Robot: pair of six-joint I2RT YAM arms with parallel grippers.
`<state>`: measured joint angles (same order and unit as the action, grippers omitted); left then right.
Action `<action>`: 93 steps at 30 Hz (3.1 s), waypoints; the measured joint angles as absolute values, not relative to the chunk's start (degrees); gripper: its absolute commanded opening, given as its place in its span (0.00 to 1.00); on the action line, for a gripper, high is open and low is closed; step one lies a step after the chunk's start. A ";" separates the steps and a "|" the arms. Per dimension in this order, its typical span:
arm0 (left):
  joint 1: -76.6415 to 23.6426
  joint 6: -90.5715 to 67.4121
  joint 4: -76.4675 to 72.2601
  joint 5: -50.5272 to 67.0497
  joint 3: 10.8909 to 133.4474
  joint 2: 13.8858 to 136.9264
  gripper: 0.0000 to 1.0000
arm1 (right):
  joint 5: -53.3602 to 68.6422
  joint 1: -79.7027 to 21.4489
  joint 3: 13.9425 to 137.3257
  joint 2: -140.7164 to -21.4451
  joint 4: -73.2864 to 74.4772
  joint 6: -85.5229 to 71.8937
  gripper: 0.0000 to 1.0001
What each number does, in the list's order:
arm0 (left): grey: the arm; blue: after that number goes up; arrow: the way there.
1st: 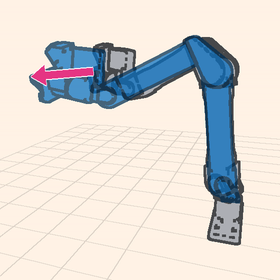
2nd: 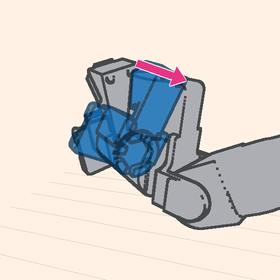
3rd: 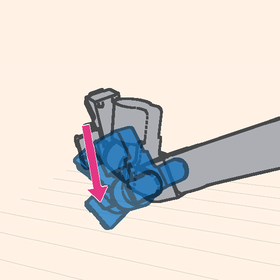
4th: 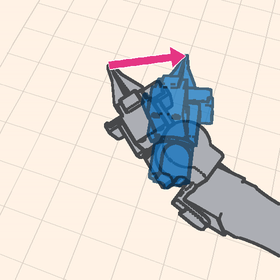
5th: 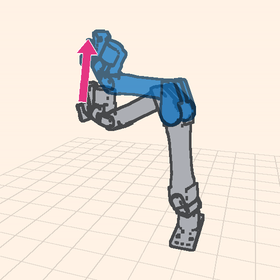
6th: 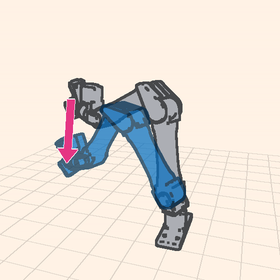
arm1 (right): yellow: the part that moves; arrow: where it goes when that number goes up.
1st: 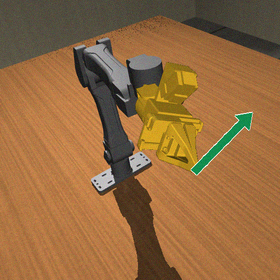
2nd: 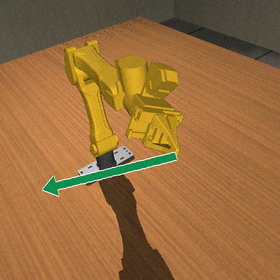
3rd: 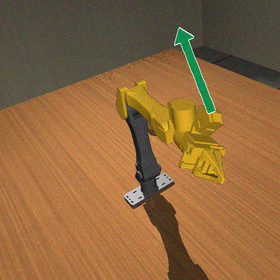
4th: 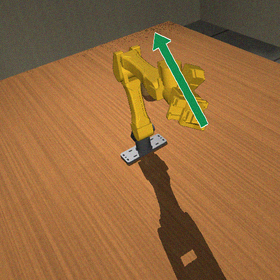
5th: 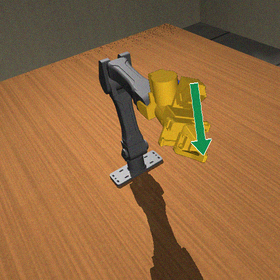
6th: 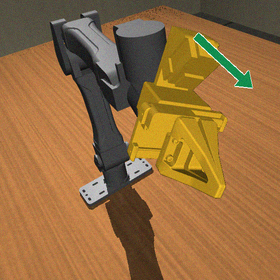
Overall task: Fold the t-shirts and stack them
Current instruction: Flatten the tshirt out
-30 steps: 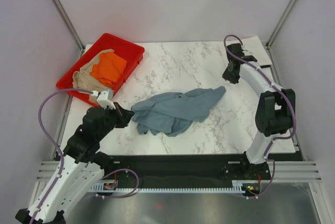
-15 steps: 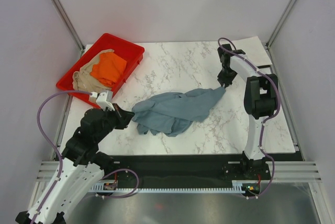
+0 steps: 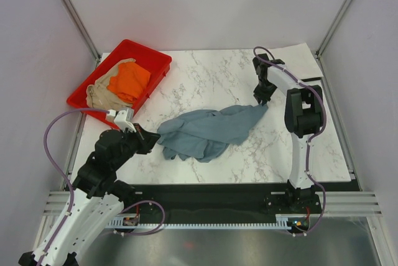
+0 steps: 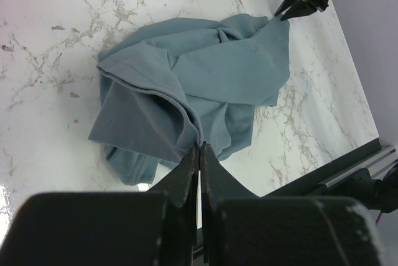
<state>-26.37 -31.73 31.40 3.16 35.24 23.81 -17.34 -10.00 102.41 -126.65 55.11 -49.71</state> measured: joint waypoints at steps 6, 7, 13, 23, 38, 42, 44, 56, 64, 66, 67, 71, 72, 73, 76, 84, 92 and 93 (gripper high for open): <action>-26.37 -31.73 31.40 3.16 35.24 23.44 0.02 | -17.47 -10.07 103.07 -127.92 55.16 -49.95 0.32; -26.37 -31.73 31.40 3.16 35.24 23.44 0.02 | -17.61 -10.09 103.15 -128.14 55.18 -49.95 0.32; -26.37 -31.73 31.40 3.16 35.24 23.44 0.02 | -18.46 -10.13 103.39 -128.38 55.35 -49.95 0.29; -26.37 -31.73 31.40 3.14 35.24 23.59 0.02 | -21.96 -10.39 103.37 -128.38 55.44 -49.34 0.00; -26.37 -13.91 29.52 -1.02 68.38 45.98 0.02 | -31.46 -10.26 113.95 -98.63 58.74 -40.84 0.00; -26.37 -7.38 28.82 0.78 85.19 50.09 0.02 | -32.95 -10.22 115.63 -80.44 57.21 -39.72 0.00; -26.37 -5.80 28.14 2.59 91.57 50.39 0.02 | -33.41 -10.22 115.66 -71.37 56.64 -39.59 0.00; -26.37 -3.31 23.40 18.70 104.36 39.94 0.02 | -32.25 -9.96 119.77 -46.19 56.25 -39.81 0.00; -26.37 1.39 22.68 18.96 98.83 40.03 0.02 | -30.65 -9.96 117.80 -51.57 57.43 -39.11 0.00; -26.37 3.64 22.90 16.51 97.01 41.34 0.02 | -30.65 -9.96 116.49 -54.37 56.55 -38.59 0.00; -26.37 5.02 22.96 15.07 96.53 42.52 0.02 | -30.65 -9.96 116.01 -56.03 56.07 -38.24 0.00; -26.37 10.24 22.48 9.87 96.71 50.43 0.02 | -30.83 -9.96 115.50 -63.11 53.52 -37.30 0.00; -26.37 11.60 22.22 8.60 97.17 53.45 0.02 | -30.89 -9.96 115.52 -65.06 52.53 -37.06 0.00; -26.37 12.84 22.20 7.44 98.08 56.51 0.02 | -30.98 -9.96 115.63 -66.89 51.57 -36.73 0.00; -26.37 16.12 21.82 4.62 101.54 65.14 0.02 | -31.83 -9.96 117.16 -72.73 49.52 -35.79 0.00; -25.93 21.71 21.93 1.45 116.75 79.94 0.02 | -33.54 -9.93 126.63 -84.07 44.29 -32.91 0.00; -25.74 21.23 19.09 2.35 113.40 71.26 0.02 | -32.80 -9.85 125.95 -81.30 43.46 -32.71 0.00; -25.71 20.32 19.05 3.40 110.85 68.34 0.02 | -32.38 -9.85 124.73 -80.01 43.72 -32.84 0.00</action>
